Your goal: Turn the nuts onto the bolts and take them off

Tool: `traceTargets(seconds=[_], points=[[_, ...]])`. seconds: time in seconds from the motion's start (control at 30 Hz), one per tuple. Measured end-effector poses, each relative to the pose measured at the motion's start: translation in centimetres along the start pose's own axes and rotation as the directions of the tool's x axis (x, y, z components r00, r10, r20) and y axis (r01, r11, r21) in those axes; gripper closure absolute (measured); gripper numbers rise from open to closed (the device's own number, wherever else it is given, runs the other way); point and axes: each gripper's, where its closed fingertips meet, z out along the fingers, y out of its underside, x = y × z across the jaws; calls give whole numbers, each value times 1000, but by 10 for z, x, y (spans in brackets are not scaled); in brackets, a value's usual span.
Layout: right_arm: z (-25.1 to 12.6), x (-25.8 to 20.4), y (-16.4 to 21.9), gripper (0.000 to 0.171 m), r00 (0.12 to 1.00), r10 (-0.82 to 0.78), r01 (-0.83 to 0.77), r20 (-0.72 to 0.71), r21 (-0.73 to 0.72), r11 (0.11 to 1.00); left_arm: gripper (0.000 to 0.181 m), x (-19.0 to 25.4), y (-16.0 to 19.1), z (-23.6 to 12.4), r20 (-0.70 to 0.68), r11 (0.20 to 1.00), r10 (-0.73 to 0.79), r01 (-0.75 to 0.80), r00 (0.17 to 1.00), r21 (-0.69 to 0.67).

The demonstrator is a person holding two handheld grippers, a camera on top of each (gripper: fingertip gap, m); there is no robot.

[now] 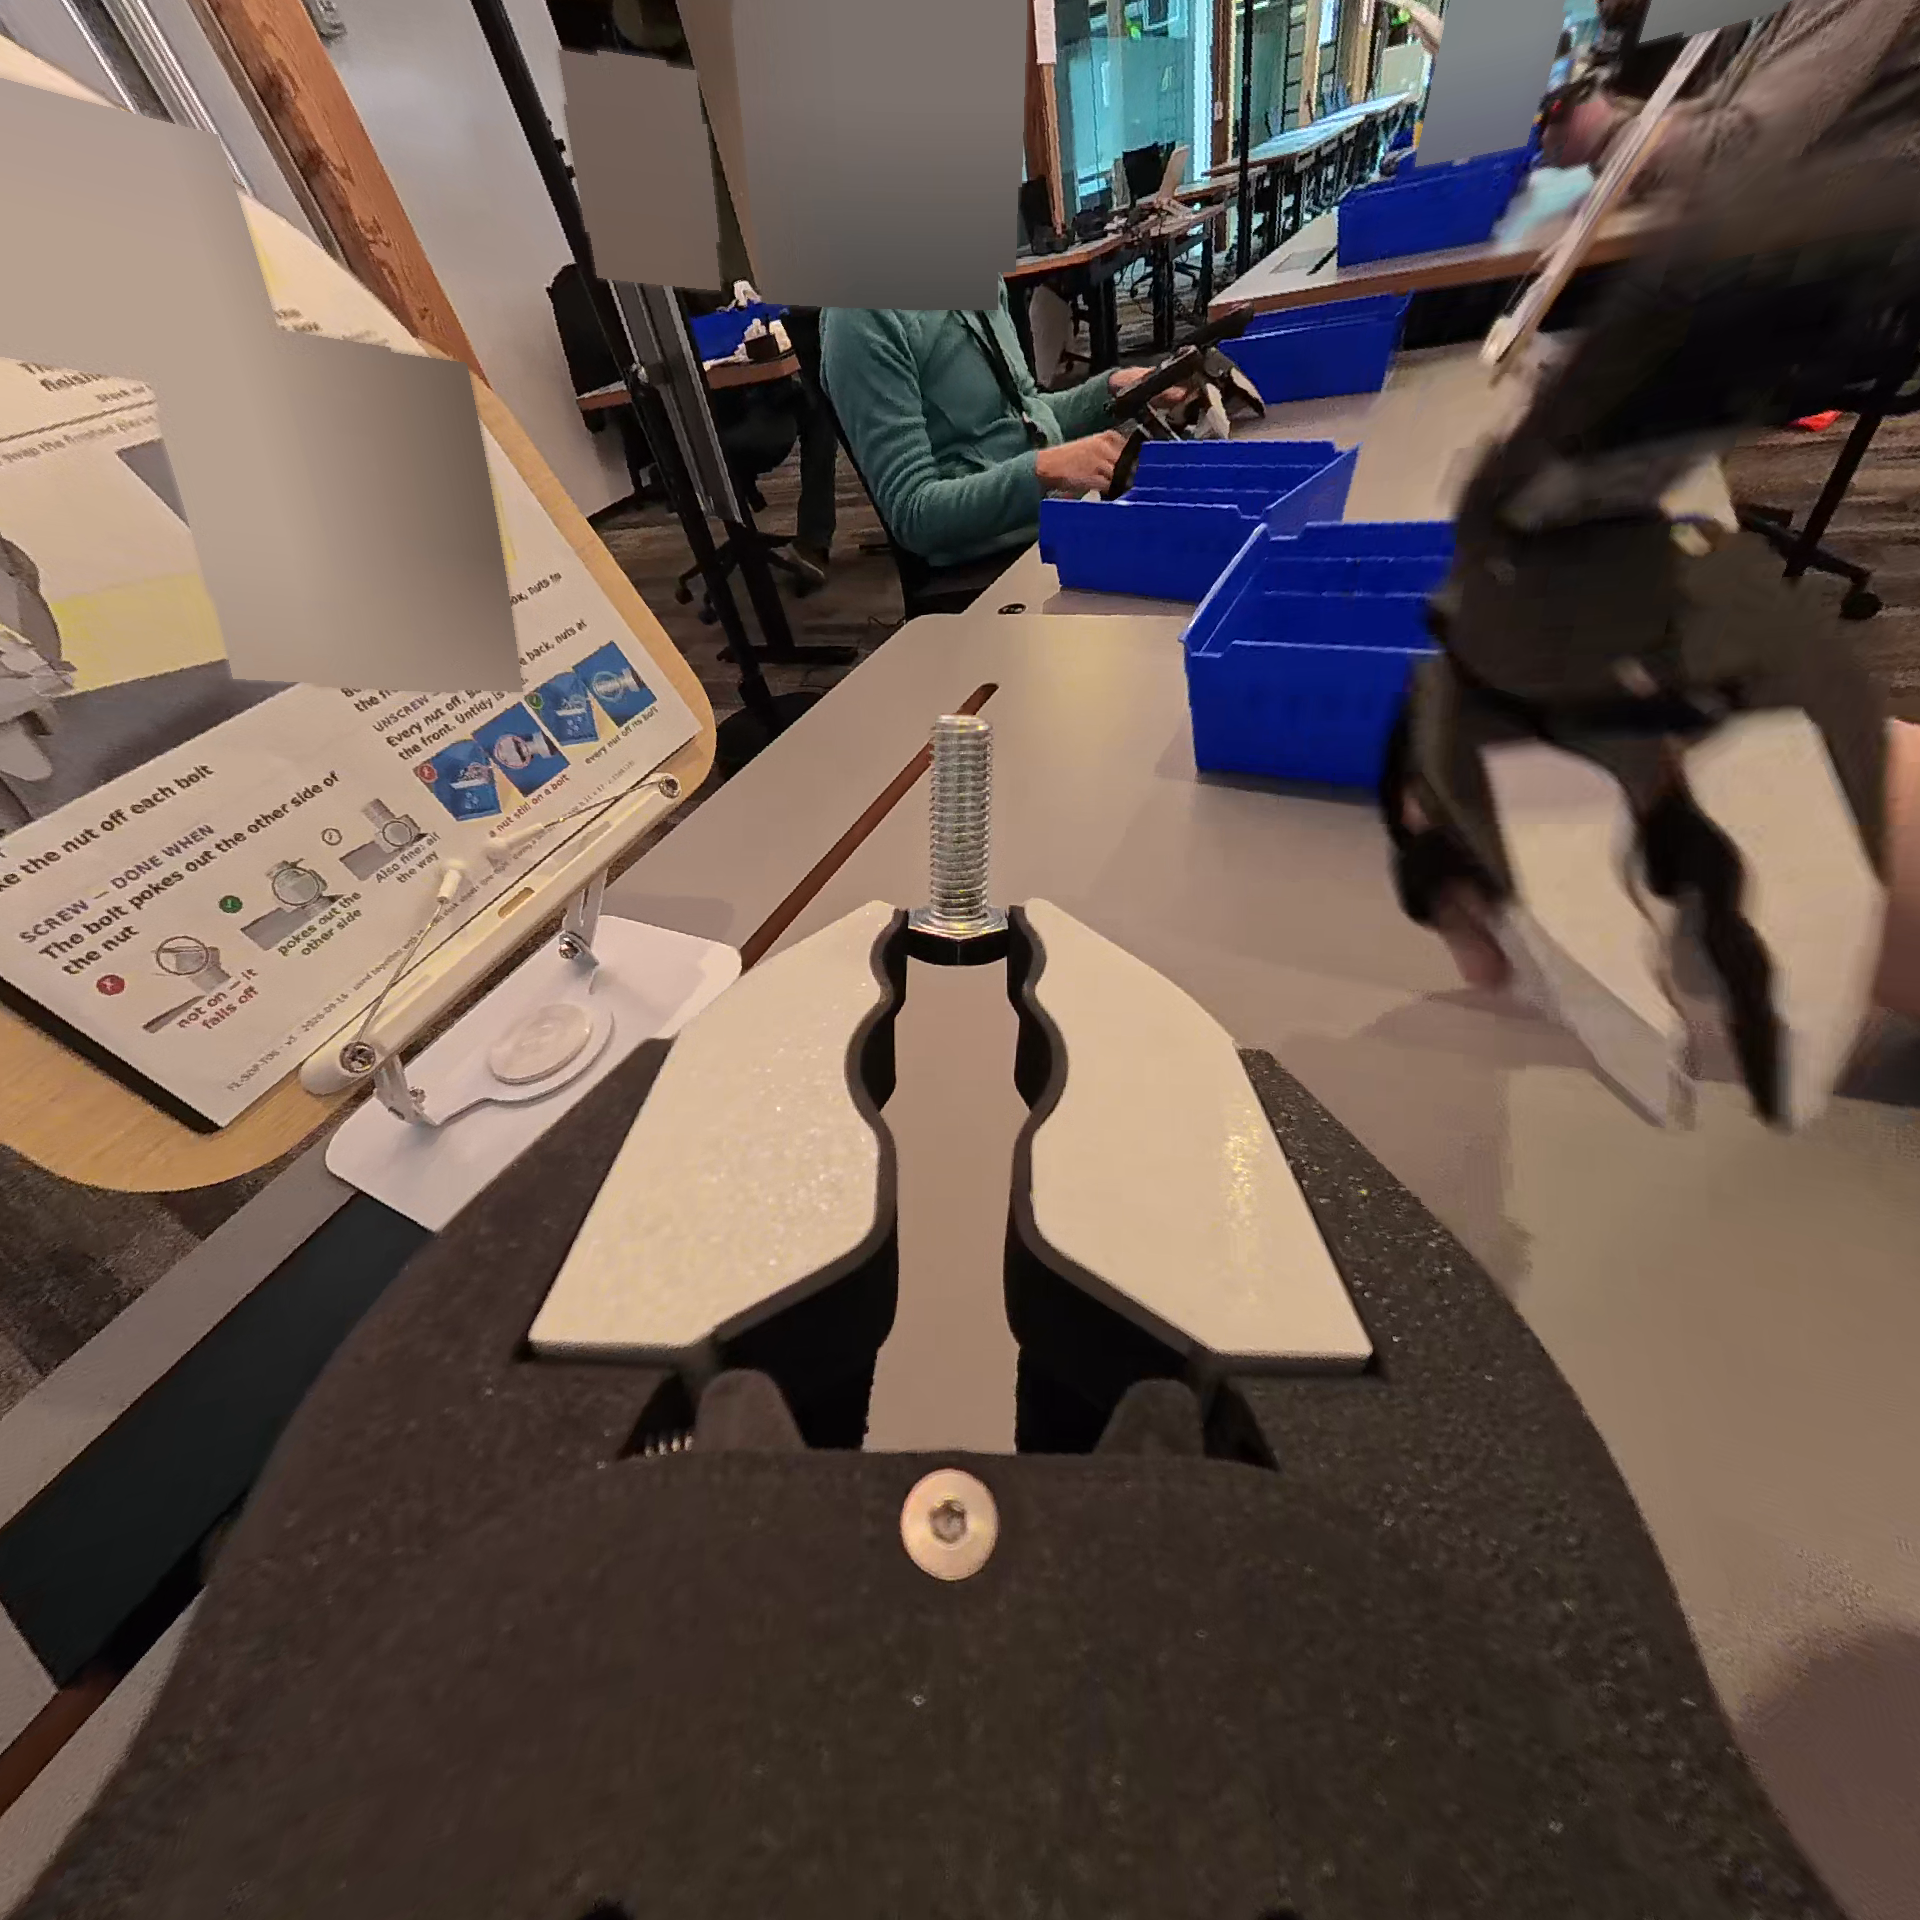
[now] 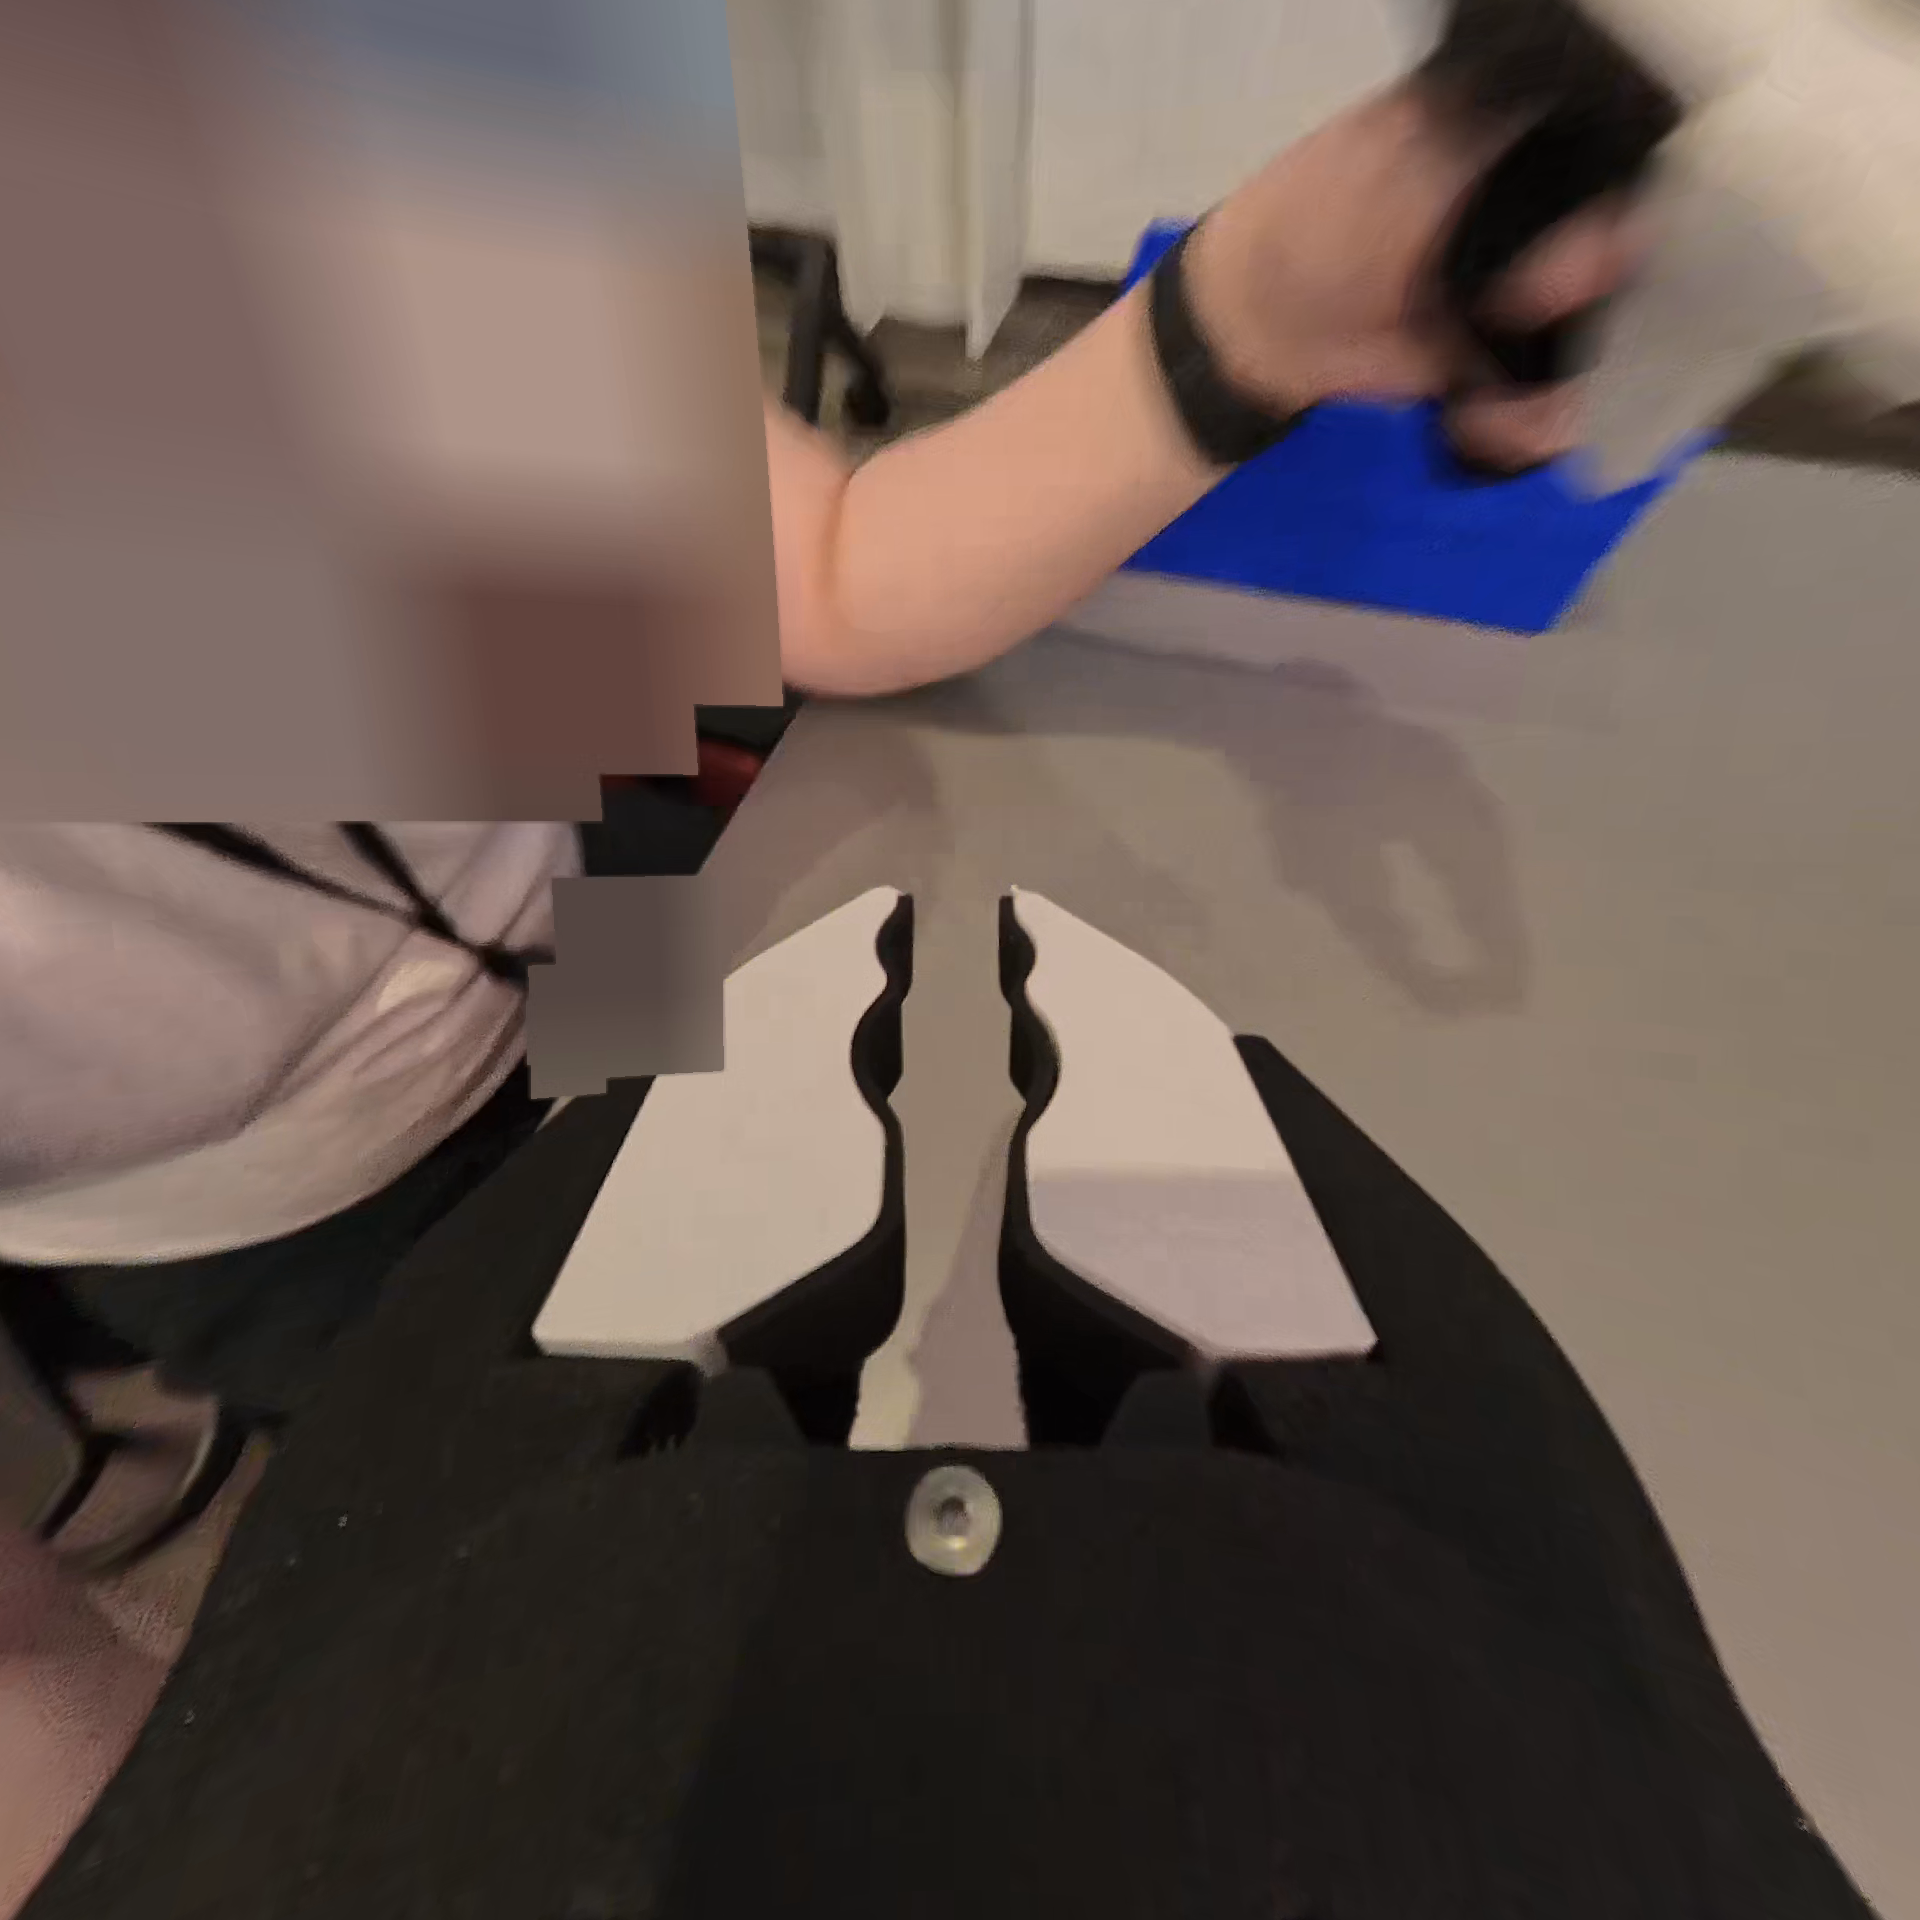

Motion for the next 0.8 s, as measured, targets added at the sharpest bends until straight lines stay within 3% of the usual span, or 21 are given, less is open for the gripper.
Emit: traceTargets(seconds=[0.13,0.23,0.33,0.4,0.53,0.67,0.8], points=[[62,-94,51,159,990,64,-38,126,-193,980,163,11,-12,-5,-19,999,21,-21,1000,34],[100,-130,88,164,998,7,10,55,-309,951,163,21,-23,-11,-26,997,45,-43,999,58],[114,-129,119,171,998,-10,-21,-69,-433,901,163,29,-34,-19,-24,994,76,-74,997,86],[117,-117,113,171,983,22,-88,-182,-359,929,163,35,-42,-26,-27,990,87,-83,996,111],[116,-104,126,171,955,44,-162,-293,-392,906,163,44,-53,-41,-31,983,113,-107,993,151],[127,-117,102,171,961,72,-155,-266,-306,939,163,46,-61,-52,-35,977,114,-105,993,188],[125,-118,107,154,952,20,-134,-305,-357,925,163,45,-63,-56,-43,975,107,-96,993,201]])
